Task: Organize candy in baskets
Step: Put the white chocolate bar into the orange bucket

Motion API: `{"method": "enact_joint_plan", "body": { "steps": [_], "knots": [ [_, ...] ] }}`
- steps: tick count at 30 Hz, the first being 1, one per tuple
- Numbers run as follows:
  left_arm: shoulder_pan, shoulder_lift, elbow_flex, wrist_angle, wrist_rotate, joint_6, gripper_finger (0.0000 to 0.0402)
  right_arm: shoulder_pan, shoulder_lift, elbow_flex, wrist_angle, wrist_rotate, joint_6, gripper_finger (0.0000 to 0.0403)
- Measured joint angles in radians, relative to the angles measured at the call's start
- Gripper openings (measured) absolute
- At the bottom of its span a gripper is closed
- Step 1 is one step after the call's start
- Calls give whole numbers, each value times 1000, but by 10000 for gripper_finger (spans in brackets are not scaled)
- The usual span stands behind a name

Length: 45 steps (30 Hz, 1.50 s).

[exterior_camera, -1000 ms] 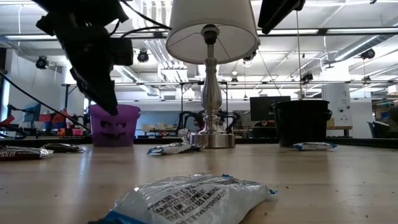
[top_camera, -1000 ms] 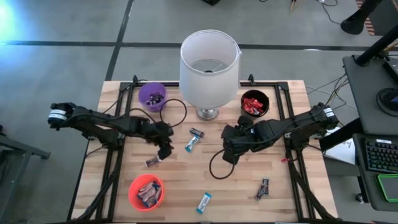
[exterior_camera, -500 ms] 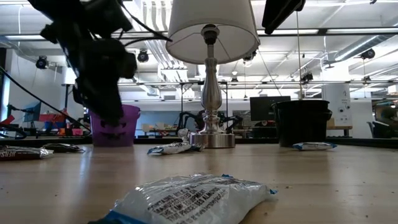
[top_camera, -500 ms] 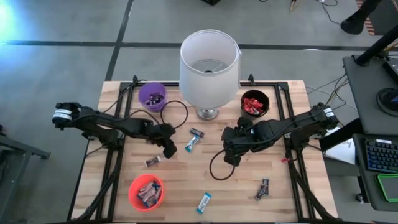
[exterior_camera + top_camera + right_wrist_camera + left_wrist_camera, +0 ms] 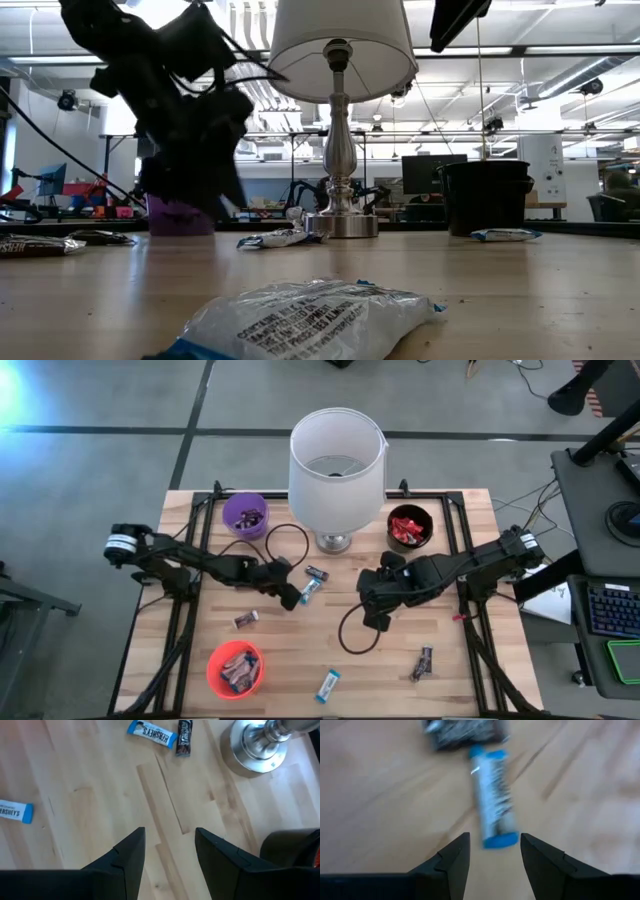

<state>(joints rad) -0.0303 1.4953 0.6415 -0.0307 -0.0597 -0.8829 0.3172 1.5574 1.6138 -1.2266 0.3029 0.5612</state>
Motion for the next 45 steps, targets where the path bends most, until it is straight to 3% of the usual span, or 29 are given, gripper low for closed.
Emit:
{"method": "enact_joint_plan", "body": {
  "steps": [4,19,27,31,37,45],
  "knots": [
    [0,11,1,87,1,32,157,6,0,0,0,0,-25,164],
    [2,166,35,119,42,85,157,6,0,0,0,-15,-51,164],
    [0,271,122,89,-28,86,153,6,0,0,-3,-28,-46,164],
    [0,280,122,39,-36,78,116,6,-2,0,-3,-46,-45,164],
    [-1,276,116,36,-43,85,15,6,-7,0,-3,-45,-46,164],
    [-20,186,107,-66,53,115,4,6,-11,0,-3,-49,-47,164]
  ]
}}
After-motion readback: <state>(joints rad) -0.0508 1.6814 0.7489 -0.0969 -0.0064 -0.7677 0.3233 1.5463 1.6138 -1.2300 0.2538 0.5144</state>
